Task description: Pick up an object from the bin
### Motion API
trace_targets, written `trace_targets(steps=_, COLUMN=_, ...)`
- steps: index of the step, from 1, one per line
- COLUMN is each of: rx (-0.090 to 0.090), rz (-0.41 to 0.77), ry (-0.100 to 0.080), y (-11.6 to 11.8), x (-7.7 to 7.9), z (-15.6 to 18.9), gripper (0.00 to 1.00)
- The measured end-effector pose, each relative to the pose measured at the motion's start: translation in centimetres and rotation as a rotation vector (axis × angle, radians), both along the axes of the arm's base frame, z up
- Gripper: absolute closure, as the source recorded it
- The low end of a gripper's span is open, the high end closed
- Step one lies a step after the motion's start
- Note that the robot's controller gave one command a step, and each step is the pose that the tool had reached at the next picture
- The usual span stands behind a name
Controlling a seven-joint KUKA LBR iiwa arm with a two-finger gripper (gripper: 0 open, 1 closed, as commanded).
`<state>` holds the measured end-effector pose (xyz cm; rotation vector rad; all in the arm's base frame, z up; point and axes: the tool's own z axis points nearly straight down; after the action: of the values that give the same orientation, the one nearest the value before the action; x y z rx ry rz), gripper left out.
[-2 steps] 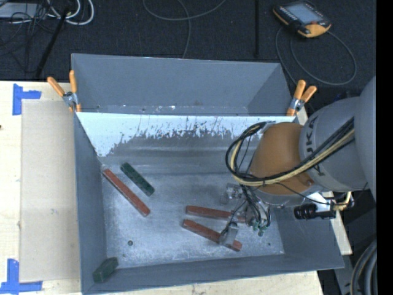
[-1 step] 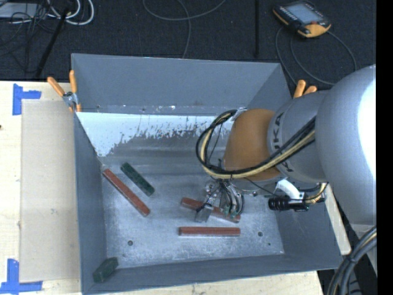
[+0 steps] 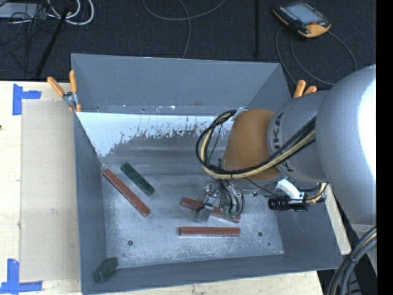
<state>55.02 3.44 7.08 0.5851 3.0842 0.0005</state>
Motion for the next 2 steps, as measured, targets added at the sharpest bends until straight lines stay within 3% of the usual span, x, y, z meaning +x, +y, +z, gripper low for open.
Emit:
trace_targets(steps=1, rx=-0.001, rz=-0.037, ry=0.003, y=-0.46, x=-0.22, z=9.91, gripper=1.00)
trace_targets(steps=2, rx=-0.001, rz=-0.036, ry=0.003, y=-0.44, x=-0.22, z=9.91, gripper=1.00)
